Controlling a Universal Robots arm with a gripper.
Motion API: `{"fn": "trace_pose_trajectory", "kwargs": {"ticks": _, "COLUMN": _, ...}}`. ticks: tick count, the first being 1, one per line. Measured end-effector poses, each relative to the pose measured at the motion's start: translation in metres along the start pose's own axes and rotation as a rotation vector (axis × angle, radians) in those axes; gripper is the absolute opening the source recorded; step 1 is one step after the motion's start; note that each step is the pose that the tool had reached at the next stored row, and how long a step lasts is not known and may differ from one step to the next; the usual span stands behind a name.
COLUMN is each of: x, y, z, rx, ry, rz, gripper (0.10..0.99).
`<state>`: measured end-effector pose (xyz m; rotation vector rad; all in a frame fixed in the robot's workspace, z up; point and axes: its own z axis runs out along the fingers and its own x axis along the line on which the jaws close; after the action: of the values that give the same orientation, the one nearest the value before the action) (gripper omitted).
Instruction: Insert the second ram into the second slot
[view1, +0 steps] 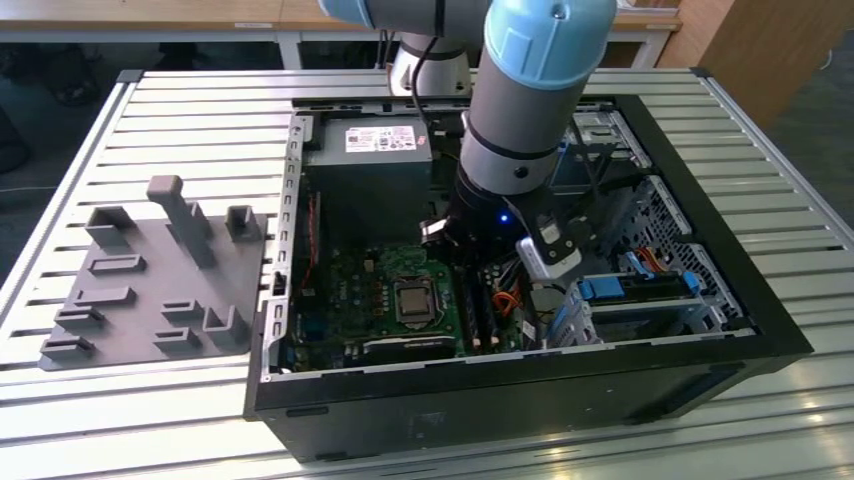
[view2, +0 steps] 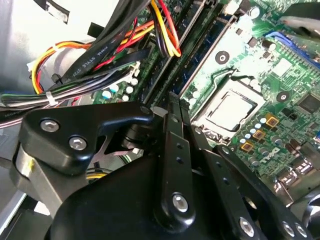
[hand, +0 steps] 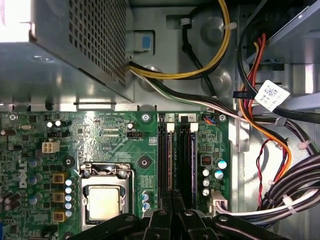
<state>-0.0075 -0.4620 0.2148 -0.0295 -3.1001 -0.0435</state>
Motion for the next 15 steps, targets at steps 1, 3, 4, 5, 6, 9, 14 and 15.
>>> {"fn": "trace_pose_trajectory", "kwargs": {"ticks": 1, "x": 0.0, "y": 0.0, "z": 0.0001, "rx": 0.0, "ry": -0.0001, "rz": 0.0, "gripper": 0.125}}
{"fn": "trace_pose_trajectory", "kwargs": {"ticks": 3, "x": 0.0001, "y": 0.0004, "z": -0.0021, "rx": -0.004, "ry": -0.0009, "rz": 0.0, "gripper": 0.125}}
{"fn": "trace_pose_trajectory", "kwargs": {"ticks": 4, "x": 0.0003, "y": 0.0008, "z": -0.0052, "rx": -0.006, "ry": -0.0013, "rz": 0.0, "gripper": 0.125}}
{"fn": "trace_pose_trajectory", "kwargs": {"ticks": 5, "x": 0.0007, "y": 0.0006, "z": -0.0103, "rx": -0.004, "ry": -0.0007, "rz": 0.0, "gripper": 0.125}}
{"fn": "trace_pose_trajectory", "kwargs": {"ticks": 6, "x": 0.0011, "y": 0.0005, "z": -0.0153, "rx": -0.003, "ry": -0.0003, "rz": 0.0, "gripper": 0.125}}
{"fn": "trace_pose_trajectory", "kwargs": {"ticks": 9, "x": 0.0016, "y": 0.0008, "z": -0.0245, "rx": -0.003, "ry": -0.0004, "rz": 0.0, "gripper": 0.125}}
{"fn": "trace_pose_trajectory", "kwargs": {"ticks": 14, "x": 0.0021, "y": 0.0011, "z": -0.0355, "rx": -0.003, "ry": -0.0003, "rz": 0.0, "gripper": 0.125}}
{"fn": "trace_pose_trajectory", "kwargs": {"ticks": 15, "x": 0.0021, "y": 0.0011, "z": -0.0358, "rx": -0.003, "ry": -0.0003, "rz": 0.0, "gripper": 0.125}}
